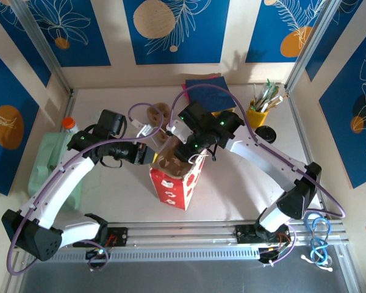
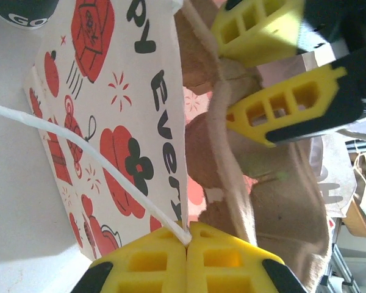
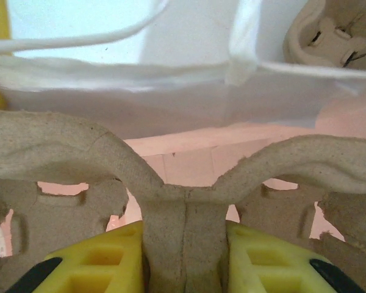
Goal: Pack the takeout coffee
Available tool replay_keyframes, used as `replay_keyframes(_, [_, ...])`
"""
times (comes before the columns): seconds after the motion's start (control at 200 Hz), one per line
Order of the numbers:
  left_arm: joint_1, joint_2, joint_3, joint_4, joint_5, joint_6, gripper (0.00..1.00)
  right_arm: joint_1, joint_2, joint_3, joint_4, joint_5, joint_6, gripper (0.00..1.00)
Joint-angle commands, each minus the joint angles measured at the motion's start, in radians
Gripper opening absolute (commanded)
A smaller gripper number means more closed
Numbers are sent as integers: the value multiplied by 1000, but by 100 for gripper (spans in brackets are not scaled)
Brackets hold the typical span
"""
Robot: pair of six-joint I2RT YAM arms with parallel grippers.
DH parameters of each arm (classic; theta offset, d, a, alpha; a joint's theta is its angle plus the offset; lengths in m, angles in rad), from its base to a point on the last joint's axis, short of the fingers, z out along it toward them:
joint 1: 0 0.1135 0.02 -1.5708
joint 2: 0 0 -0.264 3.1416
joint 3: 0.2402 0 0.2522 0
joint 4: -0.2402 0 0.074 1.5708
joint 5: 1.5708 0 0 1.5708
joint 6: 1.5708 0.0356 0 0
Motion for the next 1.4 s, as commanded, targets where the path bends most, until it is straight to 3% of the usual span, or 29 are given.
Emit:
replay_keyframes(0.0, [-10,-12,29,-30,26,30,0,30,-29,58,-48,70,-29,31])
replay_keyframes(0.17, [-10,-12,32,-40,21,42,0,50,-26,71,-43,168,-30,31])
replay_keyframes(0.42, [-10,-12,40,-56,2,61,0,52,-49,78,-26,166,-30,30])
replay_keyframes(0.875, [-11,0,51,-46,15,61,0,61,-42,93,-10,317,-50,31])
replay_keyframes(1.396, [-11,4,45,-29,12,50,0,95,-2,29,-2,363,-50,31])
